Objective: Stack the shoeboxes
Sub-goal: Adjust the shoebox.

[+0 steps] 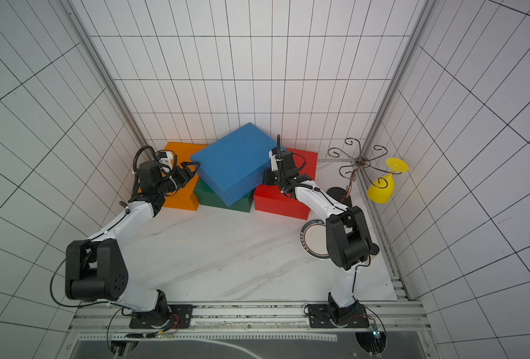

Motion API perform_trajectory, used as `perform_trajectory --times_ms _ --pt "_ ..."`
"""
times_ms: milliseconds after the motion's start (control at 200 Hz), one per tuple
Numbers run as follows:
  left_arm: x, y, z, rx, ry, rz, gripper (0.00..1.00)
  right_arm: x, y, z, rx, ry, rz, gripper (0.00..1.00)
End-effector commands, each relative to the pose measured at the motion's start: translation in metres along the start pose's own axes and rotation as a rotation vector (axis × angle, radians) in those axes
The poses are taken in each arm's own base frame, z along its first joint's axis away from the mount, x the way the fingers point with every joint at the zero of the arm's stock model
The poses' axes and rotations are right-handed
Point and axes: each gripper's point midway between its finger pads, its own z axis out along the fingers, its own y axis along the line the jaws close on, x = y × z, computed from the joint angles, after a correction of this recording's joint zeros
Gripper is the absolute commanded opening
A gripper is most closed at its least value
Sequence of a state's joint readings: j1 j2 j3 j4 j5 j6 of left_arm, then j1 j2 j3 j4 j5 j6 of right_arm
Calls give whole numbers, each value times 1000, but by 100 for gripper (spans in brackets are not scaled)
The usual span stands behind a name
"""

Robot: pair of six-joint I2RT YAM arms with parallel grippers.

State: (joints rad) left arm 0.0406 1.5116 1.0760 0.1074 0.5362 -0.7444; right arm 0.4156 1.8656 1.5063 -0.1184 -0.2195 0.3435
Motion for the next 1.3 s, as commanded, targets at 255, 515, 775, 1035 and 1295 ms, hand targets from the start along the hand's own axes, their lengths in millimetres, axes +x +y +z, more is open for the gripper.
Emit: perform_trajectory --times_ms 255,515,775,1035,1295 --pt "-93 -11 10 1 -187 67 77 -58 -22 -29 15 -128 40 0" --pt "-90 -3 63 111 -130 38 78 -73 -24 -15 18 -134 33 0" --pt "-55 -11 94 183 -33 36 79 -81 -23 1 5 -120 20 0" --pt "-31 -2 70 193 -17 -65 79 -81 -14 13 -50 -87 31 0" --pt "-17 -23 33 223 -5 -62 79 -70 25 15 -108 -65 -17 0"
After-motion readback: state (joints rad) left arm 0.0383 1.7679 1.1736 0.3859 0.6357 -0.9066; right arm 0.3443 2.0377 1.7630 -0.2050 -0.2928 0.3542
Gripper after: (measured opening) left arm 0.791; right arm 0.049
